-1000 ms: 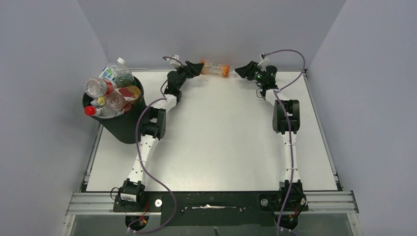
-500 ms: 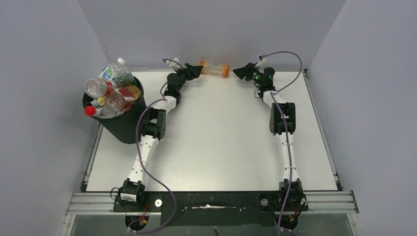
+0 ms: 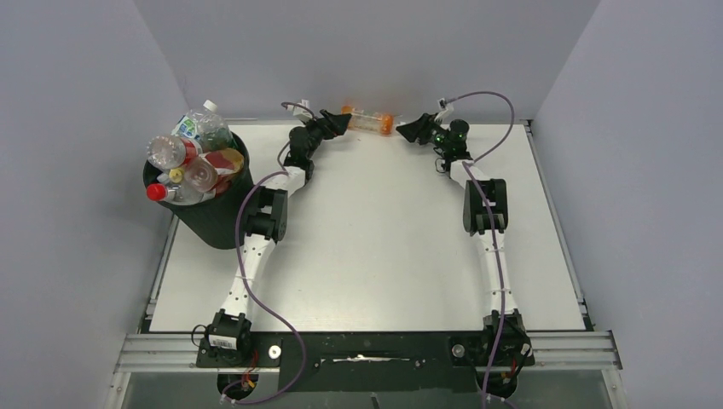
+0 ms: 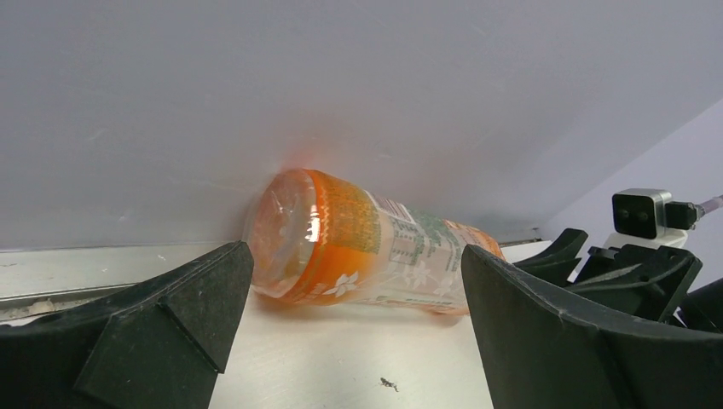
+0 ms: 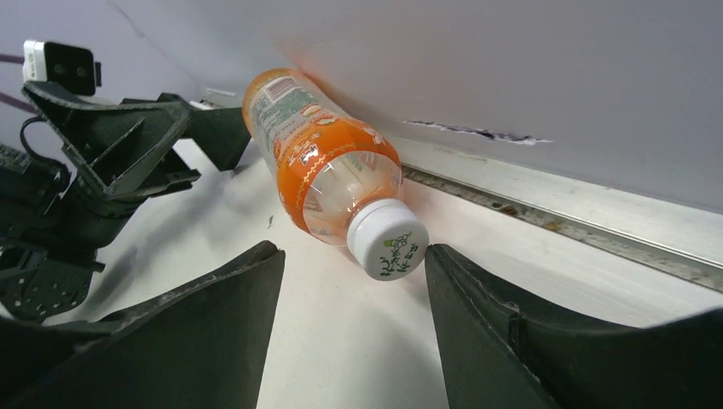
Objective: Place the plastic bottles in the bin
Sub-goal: Move the plastic bottle to the center of the board.
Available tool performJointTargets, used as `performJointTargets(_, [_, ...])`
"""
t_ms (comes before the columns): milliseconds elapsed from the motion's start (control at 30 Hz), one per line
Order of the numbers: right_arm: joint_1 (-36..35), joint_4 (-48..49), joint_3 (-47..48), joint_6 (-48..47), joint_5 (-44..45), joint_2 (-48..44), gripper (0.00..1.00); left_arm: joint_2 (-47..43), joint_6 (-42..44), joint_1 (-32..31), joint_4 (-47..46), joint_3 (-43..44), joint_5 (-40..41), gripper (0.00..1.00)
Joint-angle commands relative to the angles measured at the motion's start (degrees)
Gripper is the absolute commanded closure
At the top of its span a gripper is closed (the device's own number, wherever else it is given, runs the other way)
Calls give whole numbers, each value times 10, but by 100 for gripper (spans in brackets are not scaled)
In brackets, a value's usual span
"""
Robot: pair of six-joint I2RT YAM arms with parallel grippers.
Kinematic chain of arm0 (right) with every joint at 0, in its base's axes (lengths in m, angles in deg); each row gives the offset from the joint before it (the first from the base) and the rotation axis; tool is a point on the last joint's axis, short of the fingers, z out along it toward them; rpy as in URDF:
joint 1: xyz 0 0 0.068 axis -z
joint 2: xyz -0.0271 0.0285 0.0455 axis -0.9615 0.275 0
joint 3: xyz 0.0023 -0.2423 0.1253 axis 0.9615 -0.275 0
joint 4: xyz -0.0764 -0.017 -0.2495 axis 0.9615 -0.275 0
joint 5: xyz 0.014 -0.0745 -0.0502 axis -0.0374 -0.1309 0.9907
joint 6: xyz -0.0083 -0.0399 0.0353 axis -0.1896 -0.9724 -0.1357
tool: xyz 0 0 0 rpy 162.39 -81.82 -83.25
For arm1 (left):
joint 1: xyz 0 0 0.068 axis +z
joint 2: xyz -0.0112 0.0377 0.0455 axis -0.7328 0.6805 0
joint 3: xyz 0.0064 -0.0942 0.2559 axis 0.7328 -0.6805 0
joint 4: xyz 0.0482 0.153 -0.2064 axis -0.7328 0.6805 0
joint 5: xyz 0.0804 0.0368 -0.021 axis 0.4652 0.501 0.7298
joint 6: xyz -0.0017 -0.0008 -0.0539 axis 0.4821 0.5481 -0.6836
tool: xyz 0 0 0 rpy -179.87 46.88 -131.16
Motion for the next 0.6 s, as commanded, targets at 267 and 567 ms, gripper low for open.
performJointTargets(267, [-48,198,-348,-34,-125,-235,46,-19,-8,13,-69,-49,-23,4])
performJointTargets(567, [-35,101,-465,-136,-86,-347,49,-68,-15,17,-118,-145,-24,4])
